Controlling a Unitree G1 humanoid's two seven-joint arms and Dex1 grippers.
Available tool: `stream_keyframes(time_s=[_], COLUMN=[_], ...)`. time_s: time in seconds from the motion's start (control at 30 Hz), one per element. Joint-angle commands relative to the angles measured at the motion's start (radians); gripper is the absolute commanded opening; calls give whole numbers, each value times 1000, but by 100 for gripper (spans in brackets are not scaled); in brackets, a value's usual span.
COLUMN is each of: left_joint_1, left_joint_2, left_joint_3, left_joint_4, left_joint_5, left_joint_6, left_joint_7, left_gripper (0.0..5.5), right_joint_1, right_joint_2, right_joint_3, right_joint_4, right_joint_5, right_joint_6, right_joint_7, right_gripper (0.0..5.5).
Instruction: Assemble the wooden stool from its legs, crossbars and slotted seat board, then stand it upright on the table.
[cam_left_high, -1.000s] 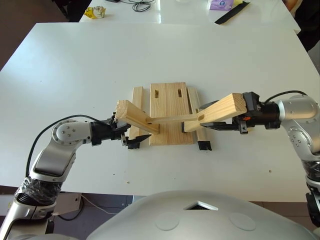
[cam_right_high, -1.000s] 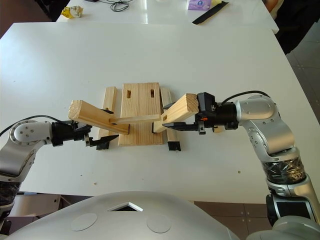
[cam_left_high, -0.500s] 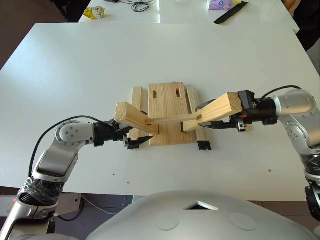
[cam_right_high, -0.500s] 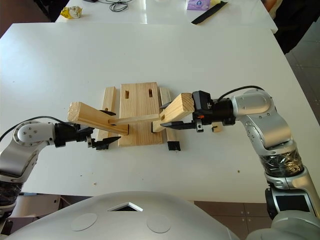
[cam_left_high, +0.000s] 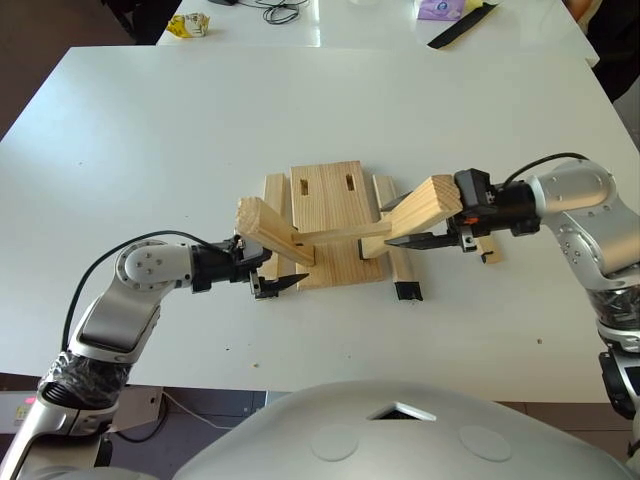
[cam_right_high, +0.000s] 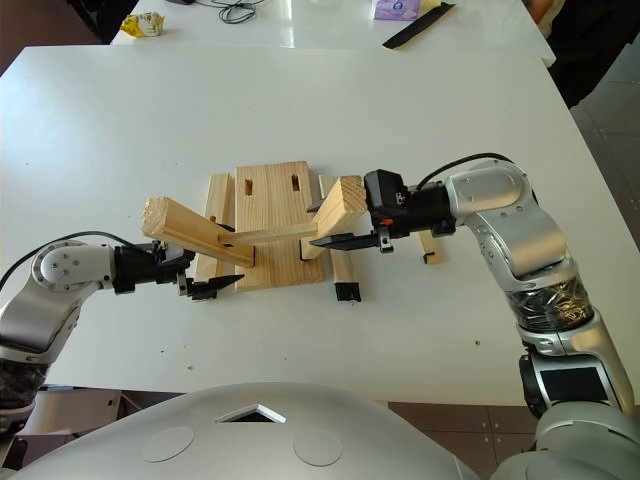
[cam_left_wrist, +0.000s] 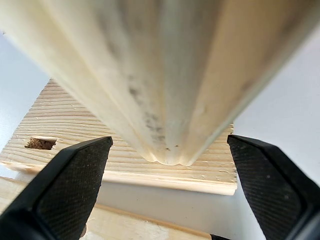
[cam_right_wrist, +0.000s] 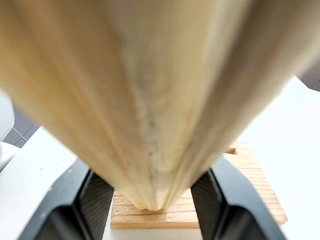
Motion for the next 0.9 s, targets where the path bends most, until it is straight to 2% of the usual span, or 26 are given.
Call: stream_keyframes(time_s=[0.03, 0.57, 0.7, 0.9], left_joint_1=[-27, -25, -24, -19], left_joint_2=[3, -29, -41, -48], left_joint_3=[-18, -47, -60, -59], left_joint_4=[1, -9, -19, -12], left_joint_5=[14, 29, 32, 35], left_joint_6=[-7, -7, -3, -7], left_joint_7=[-11, 9, 18, 28], left_gripper=[428, 428, 428, 428], right_joint_1=[-23, -126, -97, -29], right_joint_2=[19, 108, 149, 150], right_joint_3=[79, 299, 323, 322], right_joint_4=[-2, 192, 261, 294], right_joint_5=[-70, -174, -197, -209], right_joint_6=[29, 123, 106, 63], right_joint_7=[1, 18, -22, -57], right_gripper=[203, 203, 203, 203])
